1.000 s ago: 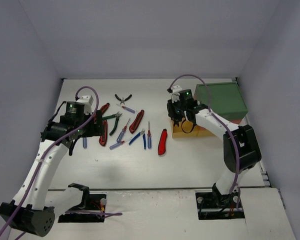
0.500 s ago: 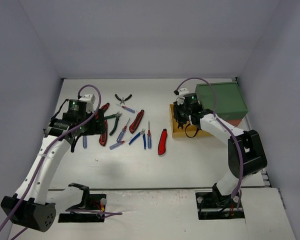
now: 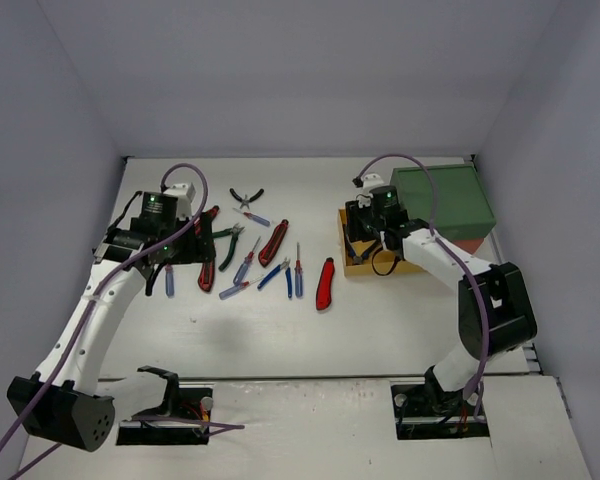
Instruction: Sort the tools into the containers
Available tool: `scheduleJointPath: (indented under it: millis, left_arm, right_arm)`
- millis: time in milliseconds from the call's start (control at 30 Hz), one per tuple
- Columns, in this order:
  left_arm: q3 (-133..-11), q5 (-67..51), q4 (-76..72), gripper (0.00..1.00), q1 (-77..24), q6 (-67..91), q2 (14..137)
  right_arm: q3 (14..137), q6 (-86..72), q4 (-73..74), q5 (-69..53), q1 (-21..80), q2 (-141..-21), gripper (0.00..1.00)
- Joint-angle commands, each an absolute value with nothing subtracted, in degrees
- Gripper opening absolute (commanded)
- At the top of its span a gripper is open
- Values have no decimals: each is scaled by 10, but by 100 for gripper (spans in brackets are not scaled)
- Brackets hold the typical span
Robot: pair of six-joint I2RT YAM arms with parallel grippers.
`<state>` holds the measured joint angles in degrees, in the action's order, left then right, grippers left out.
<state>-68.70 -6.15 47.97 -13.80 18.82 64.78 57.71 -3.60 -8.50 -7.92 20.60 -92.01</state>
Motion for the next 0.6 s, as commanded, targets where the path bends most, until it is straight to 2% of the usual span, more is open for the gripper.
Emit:
scheduleJointPath:
  millis: [0, 200, 333, 567]
  left_arm:
    - [-742, -55, 436, 72, -141, 202, 688]
    - [-829, -9, 399, 72, -141, 285, 798]
    - [-918, -2, 365, 71, -141, 318, 915]
    - [-1057, 78, 346, 71, -139, 368, 1114]
  right_arm:
    - [612, -63, -118, -82, 205, -854, 42]
    - [629, -103, -108, -85, 210, -806, 47]
    - [629, -126, -104, -91, 214, -776, 49]
    - [600, -136, -105, -84, 232, -707, 56]
